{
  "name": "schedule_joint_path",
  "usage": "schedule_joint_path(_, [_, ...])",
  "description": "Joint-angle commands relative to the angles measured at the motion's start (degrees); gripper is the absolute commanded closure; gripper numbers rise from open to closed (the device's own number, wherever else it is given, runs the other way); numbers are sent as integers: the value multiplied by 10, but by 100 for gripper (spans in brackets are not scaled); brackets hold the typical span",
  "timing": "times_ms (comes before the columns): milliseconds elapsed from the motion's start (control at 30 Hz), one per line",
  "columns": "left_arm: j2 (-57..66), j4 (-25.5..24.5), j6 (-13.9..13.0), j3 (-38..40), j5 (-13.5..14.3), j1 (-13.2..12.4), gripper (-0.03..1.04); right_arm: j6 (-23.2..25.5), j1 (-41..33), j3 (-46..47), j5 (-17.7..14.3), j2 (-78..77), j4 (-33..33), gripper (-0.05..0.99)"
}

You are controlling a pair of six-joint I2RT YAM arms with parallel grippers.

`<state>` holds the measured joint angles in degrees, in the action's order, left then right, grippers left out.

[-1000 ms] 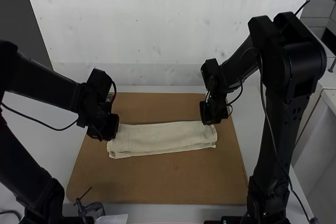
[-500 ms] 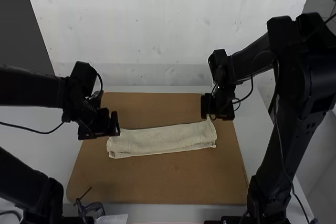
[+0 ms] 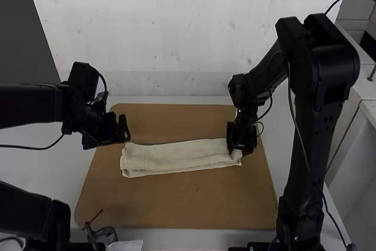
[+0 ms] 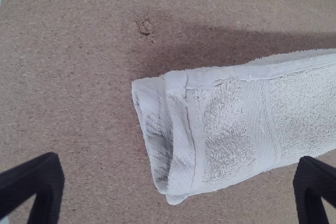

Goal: Fold the towel.

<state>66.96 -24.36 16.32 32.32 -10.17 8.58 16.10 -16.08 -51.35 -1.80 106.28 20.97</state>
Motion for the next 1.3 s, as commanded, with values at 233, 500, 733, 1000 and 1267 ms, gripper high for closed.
schedule_joint_path(233, [-35,2,-9,-11,-9,-18,6,19,-9,-11,-26,28,14,92])
schedule_joint_path(500, [-36,2,-9,-11,-10,-16,6,-44,69,-4,-28,-25,24,92])
schedule_joint_path(733, [-40,2,-9,-17,-9,-16,6,-137,197,6,-28,-45,9,92])
schedule_joint_path(1000, [-43,2,-8,-18,-9,-12,6,-220,317,-18,-27,-46,-5,92])
schedule_joint_path(1267, [-31,7,-7,-19,-7,-12,6,-222,294,-31,-25,-83,30,92])
